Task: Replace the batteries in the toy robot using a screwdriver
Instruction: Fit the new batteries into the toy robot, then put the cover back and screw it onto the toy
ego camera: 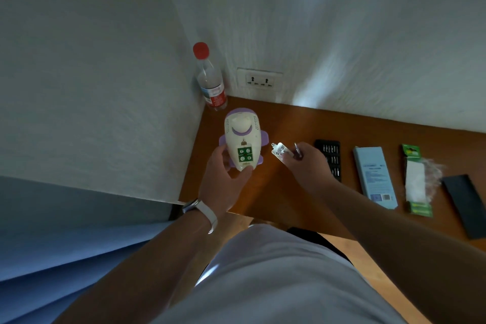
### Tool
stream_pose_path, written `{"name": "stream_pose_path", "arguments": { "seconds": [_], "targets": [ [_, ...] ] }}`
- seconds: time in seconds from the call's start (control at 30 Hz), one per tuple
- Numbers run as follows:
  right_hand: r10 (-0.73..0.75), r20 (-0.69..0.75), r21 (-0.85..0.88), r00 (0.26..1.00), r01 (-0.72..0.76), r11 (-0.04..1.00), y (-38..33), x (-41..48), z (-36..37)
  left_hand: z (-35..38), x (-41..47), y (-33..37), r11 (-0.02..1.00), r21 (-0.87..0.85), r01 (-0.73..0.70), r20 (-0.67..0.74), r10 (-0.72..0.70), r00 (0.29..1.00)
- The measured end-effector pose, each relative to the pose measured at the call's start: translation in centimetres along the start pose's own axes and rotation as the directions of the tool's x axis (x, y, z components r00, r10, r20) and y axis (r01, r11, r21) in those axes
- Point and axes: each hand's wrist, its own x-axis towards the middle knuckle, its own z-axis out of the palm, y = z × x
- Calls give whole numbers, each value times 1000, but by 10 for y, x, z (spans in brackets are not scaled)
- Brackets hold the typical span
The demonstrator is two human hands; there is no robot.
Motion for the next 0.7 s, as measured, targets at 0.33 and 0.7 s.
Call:
{"name": "stream_pose_path", "arguments": {
  "seconds": [0.33, 0.7],
  "targets": [
    [-50, 22, 192, 998, 45, 980, -39, -61, -20, -15, -28, 6, 994, -34, -102, -63, 100, 993],
    [-40, 195, 528, 980, -70, 846, -78, -88, -15, -23, -37, 49, 925, -380, 14, 342, 126, 931]
  ]
}}
